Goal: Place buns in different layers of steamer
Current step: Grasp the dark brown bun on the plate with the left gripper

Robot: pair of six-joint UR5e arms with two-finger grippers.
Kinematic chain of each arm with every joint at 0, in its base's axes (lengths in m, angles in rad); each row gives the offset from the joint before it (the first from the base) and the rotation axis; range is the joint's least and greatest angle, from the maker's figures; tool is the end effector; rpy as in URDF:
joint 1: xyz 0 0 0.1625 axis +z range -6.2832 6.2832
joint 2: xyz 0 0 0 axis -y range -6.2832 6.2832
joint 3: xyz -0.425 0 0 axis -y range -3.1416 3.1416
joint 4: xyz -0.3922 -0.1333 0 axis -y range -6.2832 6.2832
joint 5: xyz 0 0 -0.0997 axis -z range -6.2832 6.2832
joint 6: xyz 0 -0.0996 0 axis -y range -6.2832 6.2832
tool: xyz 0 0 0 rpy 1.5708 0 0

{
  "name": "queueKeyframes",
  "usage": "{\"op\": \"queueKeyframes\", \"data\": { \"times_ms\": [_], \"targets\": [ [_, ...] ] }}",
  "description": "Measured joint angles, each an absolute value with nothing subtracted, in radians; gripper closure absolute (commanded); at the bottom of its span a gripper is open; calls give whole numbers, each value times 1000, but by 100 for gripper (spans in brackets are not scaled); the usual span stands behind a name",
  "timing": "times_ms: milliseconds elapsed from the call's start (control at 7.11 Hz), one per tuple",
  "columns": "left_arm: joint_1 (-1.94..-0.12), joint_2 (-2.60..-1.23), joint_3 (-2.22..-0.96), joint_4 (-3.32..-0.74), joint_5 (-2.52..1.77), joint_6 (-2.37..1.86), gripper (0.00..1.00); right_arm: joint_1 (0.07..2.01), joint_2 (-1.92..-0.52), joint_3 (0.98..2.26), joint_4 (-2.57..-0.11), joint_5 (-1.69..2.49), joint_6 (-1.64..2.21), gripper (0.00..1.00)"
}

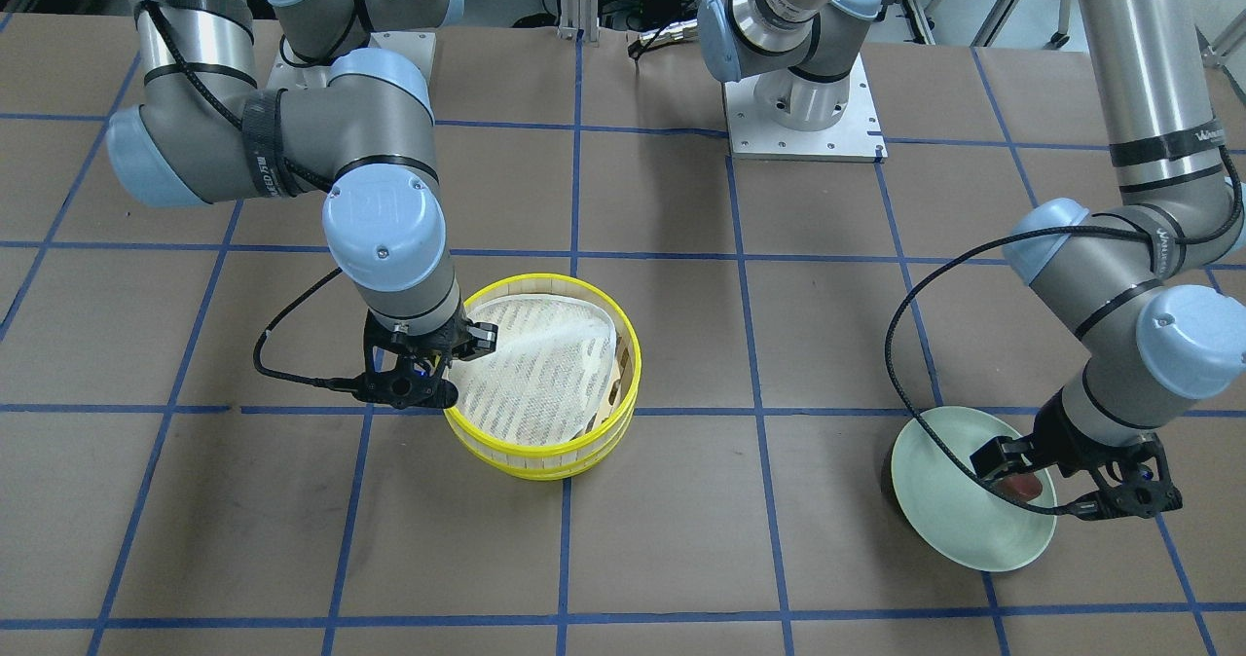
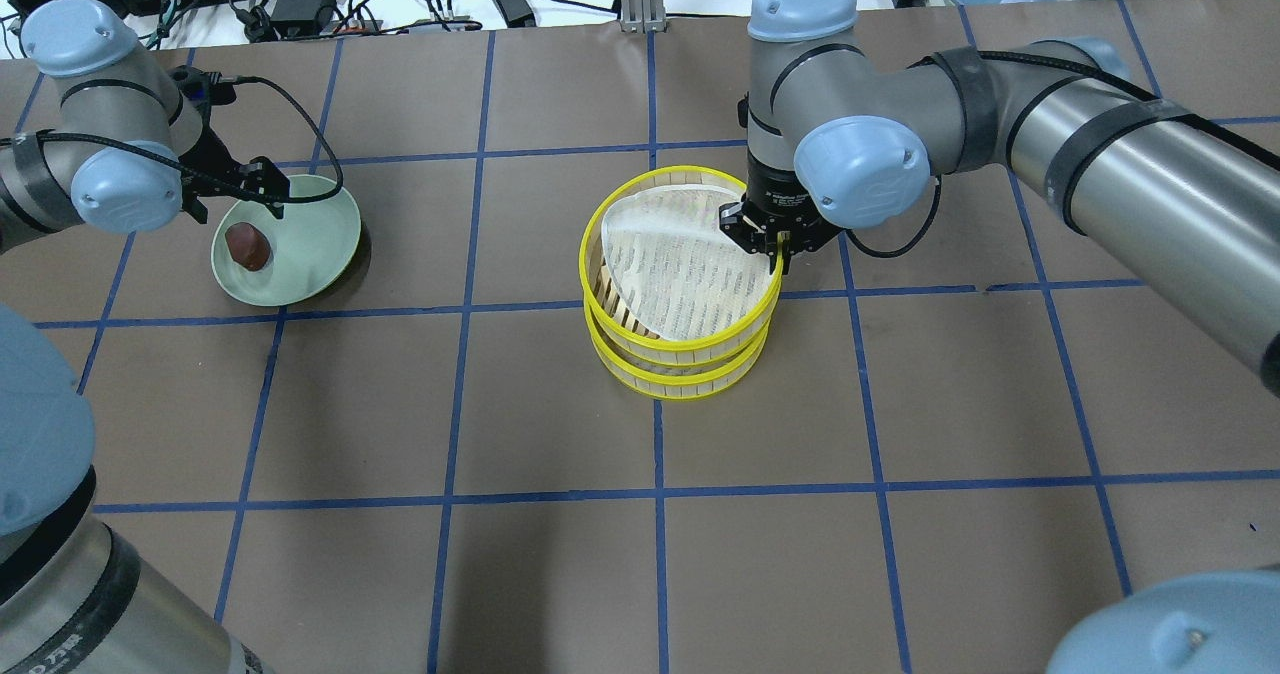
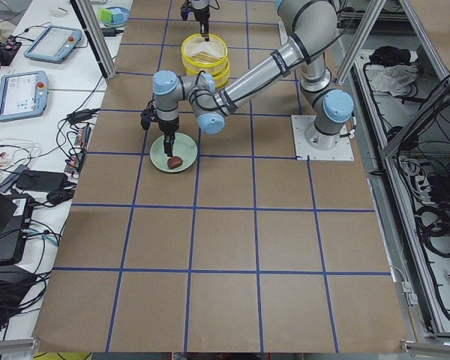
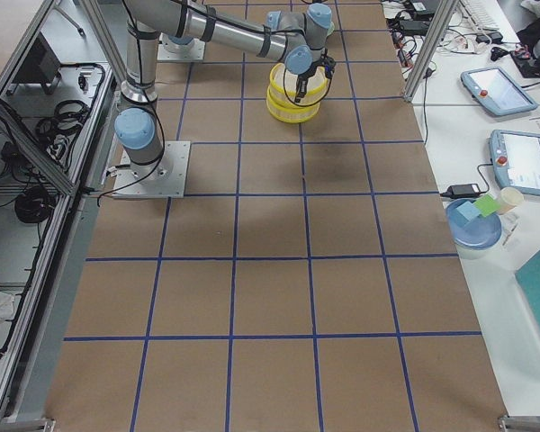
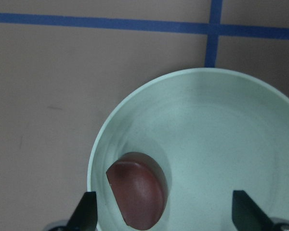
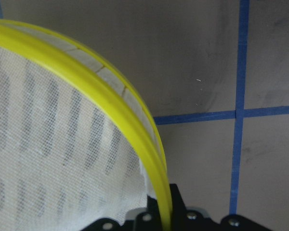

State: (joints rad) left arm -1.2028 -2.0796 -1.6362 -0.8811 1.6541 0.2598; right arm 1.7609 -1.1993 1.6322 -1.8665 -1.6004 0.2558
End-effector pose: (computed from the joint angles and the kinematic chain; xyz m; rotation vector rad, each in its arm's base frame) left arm 0.1160 -0.6485 0.2335 -0.1708 3.0193 -0.1274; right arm 0.2405 -0.5601 0.2817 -0.0979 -3.0747 -0.1960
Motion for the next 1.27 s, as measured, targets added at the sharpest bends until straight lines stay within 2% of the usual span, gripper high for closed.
{"op": "queueKeyframes", "data": {
  "times_ms": [563, 704, 844, 985, 1126, 1267],
  "targets": [
    [-1197, -2134, -1635, -842, 1643, 241, 10, 1777, -1183, 1634, -1879, -1601, 250, 100],
    [-1197, -2142, -1635, -841, 1644, 241, 19, 1777, -1183, 1634, -1877, -1604, 249, 100],
    [-1197, -2147, -1635, -841, 1647, 243, 36, 1778, -1183, 1635, -1874, -1609, 247, 100],
    [-1196, -2149, -1635, -842, 1651, 245, 74, 1778, -1183, 1636, -1872, -1612, 246, 100],
    [-1196, -2150, -1635, -842, 1655, 245, 100, 1778, -1183, 1639, -1870, -1613, 245, 100],
    [-1196, -2150, -1636, -842, 1657, 241, 100, 1778, -1184, 1640, -1869, -1615, 245, 99]
  ]
}}
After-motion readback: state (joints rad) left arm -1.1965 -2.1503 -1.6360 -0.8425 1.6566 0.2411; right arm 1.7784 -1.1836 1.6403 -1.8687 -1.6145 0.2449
